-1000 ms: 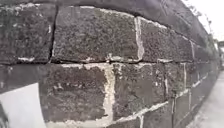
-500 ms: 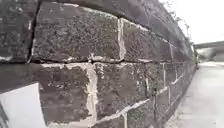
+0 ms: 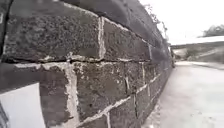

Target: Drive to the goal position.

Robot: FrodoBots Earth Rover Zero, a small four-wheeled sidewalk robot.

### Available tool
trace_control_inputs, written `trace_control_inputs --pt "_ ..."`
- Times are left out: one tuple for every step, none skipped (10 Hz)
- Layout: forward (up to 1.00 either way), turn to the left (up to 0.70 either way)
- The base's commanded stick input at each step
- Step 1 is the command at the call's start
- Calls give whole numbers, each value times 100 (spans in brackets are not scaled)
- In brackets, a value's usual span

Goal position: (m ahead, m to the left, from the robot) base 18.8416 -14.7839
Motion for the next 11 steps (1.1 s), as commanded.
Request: trace_control_inputs --pt "0 -45" --pt "0 -45" --pt "0 -45" --pt "0 -45" --pt "0 -45" --pt "0 -45" --pt "0 -45" --pt "0 -45" --pt "0 -45" --pt "0 -45" --pt "0 -45"
